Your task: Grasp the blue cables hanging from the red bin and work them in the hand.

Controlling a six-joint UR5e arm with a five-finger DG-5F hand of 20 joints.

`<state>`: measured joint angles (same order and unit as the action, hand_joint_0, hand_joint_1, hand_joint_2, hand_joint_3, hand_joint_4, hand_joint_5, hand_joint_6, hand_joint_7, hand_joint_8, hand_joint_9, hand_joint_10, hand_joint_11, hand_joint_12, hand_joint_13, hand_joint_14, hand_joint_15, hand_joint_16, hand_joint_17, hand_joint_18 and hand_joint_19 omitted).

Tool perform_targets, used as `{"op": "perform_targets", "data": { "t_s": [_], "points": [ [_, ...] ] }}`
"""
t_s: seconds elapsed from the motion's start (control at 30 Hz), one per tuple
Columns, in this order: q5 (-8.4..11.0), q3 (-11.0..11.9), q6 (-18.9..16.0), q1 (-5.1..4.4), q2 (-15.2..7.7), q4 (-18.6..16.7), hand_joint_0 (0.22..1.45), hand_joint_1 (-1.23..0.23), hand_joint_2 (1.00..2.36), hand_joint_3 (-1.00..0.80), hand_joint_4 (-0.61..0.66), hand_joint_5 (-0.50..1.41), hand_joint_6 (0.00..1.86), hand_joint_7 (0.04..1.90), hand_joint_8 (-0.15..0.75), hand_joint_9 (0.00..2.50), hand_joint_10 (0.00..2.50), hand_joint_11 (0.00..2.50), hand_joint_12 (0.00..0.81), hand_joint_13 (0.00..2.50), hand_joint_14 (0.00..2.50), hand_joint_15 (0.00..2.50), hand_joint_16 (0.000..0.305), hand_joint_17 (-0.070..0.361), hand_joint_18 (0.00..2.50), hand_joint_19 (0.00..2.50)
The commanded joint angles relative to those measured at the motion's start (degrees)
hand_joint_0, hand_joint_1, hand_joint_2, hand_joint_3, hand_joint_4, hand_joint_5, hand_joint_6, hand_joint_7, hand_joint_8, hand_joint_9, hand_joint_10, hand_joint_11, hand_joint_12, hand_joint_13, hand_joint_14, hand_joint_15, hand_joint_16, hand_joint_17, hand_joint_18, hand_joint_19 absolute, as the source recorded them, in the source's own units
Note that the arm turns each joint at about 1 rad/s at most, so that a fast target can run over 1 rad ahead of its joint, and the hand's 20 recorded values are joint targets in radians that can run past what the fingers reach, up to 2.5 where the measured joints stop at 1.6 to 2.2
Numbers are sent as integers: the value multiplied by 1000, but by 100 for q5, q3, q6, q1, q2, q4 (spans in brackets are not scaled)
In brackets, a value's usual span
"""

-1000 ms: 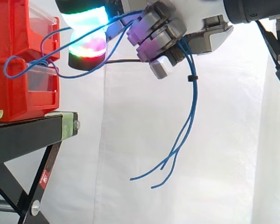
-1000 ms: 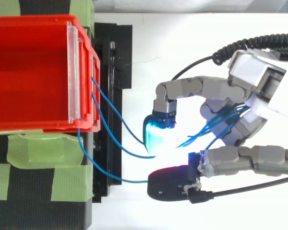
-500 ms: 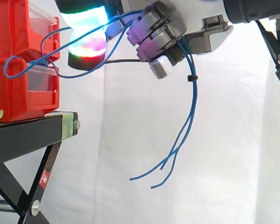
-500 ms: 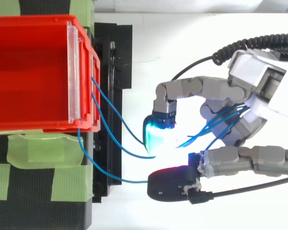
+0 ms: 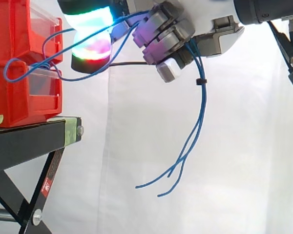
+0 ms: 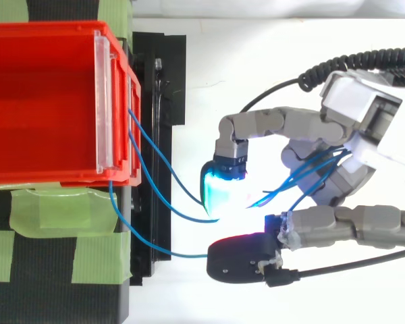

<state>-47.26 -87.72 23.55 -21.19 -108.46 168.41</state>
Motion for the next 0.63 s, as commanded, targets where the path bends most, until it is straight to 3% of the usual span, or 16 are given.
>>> {"op": "perform_targets", "data": {
  "t_s": [0.0, 0.6],
  "points": [
    [-2, 0, 0, -8, 0, 7, 896, -649, 1015, -4, 243, 364, 435, 1348, 535, 1779, 2500, 2500, 712, 2021, 2500, 1972, 237, 178, 2500, 648],
    [-2, 0, 0, 1, 0, -1, 896, -640, 1015, 17, 239, 349, 487, 1326, 535, 1779, 2500, 2500, 712, 2021, 2500, 1972, 237, 178, 2500, 648]
  ]
}}
